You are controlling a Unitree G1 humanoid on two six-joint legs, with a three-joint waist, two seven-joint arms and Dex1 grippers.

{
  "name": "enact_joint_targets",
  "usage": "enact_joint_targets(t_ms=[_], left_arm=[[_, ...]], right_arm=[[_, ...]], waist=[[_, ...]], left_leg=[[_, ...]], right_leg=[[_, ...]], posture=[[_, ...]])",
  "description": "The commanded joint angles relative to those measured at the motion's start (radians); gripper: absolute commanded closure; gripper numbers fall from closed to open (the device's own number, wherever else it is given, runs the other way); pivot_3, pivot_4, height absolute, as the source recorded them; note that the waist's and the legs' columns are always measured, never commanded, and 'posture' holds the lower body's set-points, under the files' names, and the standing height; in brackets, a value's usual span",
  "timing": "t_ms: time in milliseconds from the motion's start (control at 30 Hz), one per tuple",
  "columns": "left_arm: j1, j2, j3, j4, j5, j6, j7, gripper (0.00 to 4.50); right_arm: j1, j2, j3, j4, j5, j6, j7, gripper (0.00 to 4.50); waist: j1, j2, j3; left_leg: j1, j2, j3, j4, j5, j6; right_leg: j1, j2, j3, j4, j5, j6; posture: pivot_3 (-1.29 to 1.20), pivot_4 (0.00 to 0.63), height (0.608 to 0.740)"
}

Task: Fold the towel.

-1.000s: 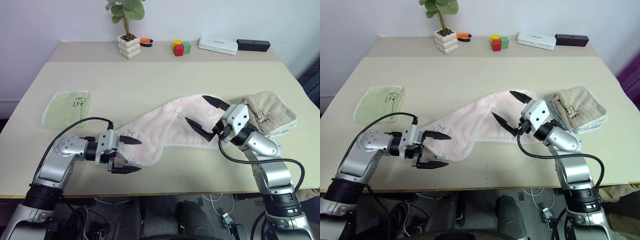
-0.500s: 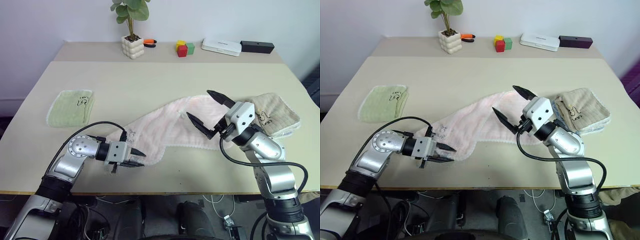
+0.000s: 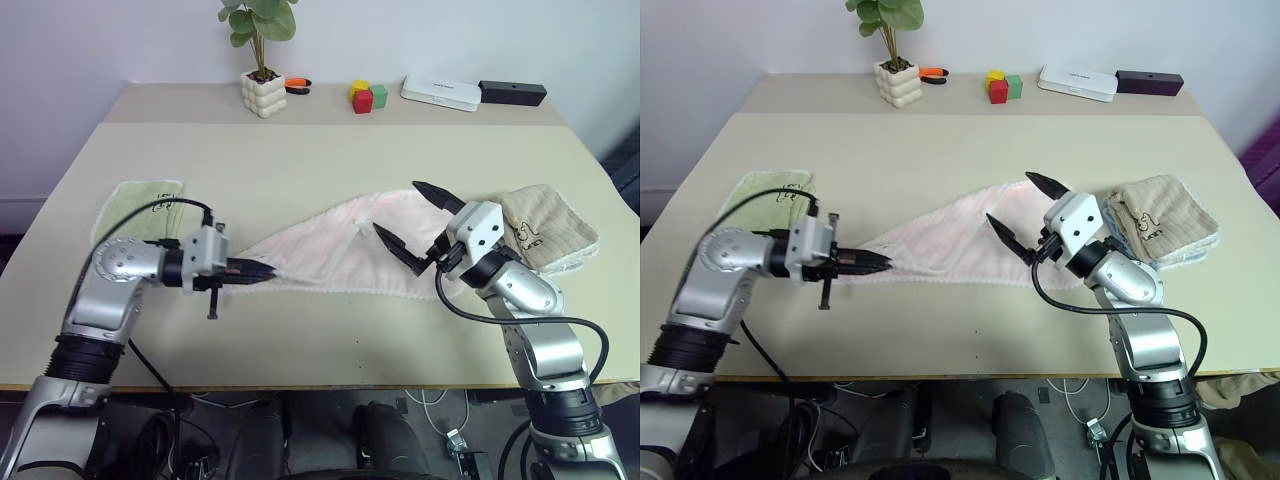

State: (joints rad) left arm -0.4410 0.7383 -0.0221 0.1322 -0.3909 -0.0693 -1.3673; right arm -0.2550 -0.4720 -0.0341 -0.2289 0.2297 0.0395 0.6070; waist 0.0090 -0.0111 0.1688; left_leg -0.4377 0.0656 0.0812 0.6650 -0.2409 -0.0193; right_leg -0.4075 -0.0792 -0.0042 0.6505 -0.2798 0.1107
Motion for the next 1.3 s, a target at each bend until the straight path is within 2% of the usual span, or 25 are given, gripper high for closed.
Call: enact_joint_targets(t_ms=[33,200,300,467,600,900,1033,1233,1300], left_arm=[[-0.010,0.005,0.052,0.031,-0.023,0.014,0.021,4.47],[-0.015,-0.032,0.106,0.070,-0.034,0.021,0.113,4.47],[0.013,-0.056,0.149,0.046,-0.090,0.072,0.144,4.47],[0.092,-0.074,0.197,-0.006,-0.121,0.085,0.172,4.47],[0.140,-0.074,0.217,-0.038,-0.126,0.087,0.196,4.47],[0.186,-0.093,0.225,-0.104,-0.128,0.099,0.229,4.47],[0.192,-0.092,0.227,-0.103,-0.121,0.094,0.229,4.50],[0.185,-0.090,0.221,-0.088,-0.119,0.090,0.218,4.50],[0.178,-0.092,0.219,-0.076,-0.114,0.086,0.216,4.50]], right_arm=[[-0.075,-0.030,-0.021,0.094,-0.075,-0.005,-0.046,0.00],[-0.233,-0.033,-0.026,0.325,-0.158,0.126,-0.161,0.00],[-0.352,-0.014,-0.023,0.479,-0.178,0.216,-0.216,0.00],[-0.560,0.000,0.037,0.830,-0.267,0.219,-0.269,0.00],[-0.718,0.023,-0.011,1.146,-0.242,0.231,-0.304,0.00],[-0.854,0.067,-0.117,1.397,-0.138,0.278,-0.218,0.00],[-0.858,0.073,-0.097,1.421,-0.160,0.292,-0.197,1.27],[-0.854,0.068,-0.088,1.406,-0.181,0.265,-0.220,4.29],[-0.848,0.065,-0.089,1.392,-0.178,0.264,-0.212,4.44]], waist=[[-0.001,0.000,0.000],[0.000,0.000,0.000],[-0.004,0.000,0.000],[-0.025,0.001,0.000],[-0.027,0.001,0.001],[-0.029,0.001,0.001],[-0.029,0.001,0.001],[-0.027,0.001,0.001],[-0.026,0.001,0.001]], left_leg=[[0.000,0.000,0.000,0.000,0.000,0.000],[0.000,0.000,0.000,0.000,0.000,0.000],[0.000,0.000,0.000,0.000,0.000,0.000],[-0.001,0.000,0.001,-0.002,0.000,0.000],[-0.001,0.000,0.001,-0.003,0.000,0.000],[-0.001,0.000,0.002,-0.003,0.000,0.000],[-0.001,0.000,0.003,-0.003,0.000,0.000],[-0.001,0.000,0.002,-0.003,0.000,0.000],[-0.001,0.000,0.002,-0.003,0.000,0.000]], right_leg=[[0.000,0.000,0.000,0.000,0.000,0.000],[0.000,0.000,0.000,0.000,0.000,0.000],[-0.001,0.000,0.000,0.000,0.000,0.000],[-0.002,0.000,0.000,0.000,0.000,0.000],[-0.002,0.000,0.000,0.000,0.000,0.000],[-0.003,-0.001,0.001,0.000,0.000,0.000],[-0.003,-0.001,0.001,0.000,0.000,0.000],[-0.003,-0.001,0.001,0.000,0.000,0.000],[-0.003,-0.001,0.001,0.000,0.000,0.000]], posture=[[0.00,0.150,0.735],[0.00,0.150,0.735],[0.00,0.150,0.735],[0.00,0.150,0.735],[0.00,0.150,0.735],[0.00,0.150,0.735],[0.00,0.150,0.735],[0.00,0.150,0.735],[0.00,0.150,0.735]])
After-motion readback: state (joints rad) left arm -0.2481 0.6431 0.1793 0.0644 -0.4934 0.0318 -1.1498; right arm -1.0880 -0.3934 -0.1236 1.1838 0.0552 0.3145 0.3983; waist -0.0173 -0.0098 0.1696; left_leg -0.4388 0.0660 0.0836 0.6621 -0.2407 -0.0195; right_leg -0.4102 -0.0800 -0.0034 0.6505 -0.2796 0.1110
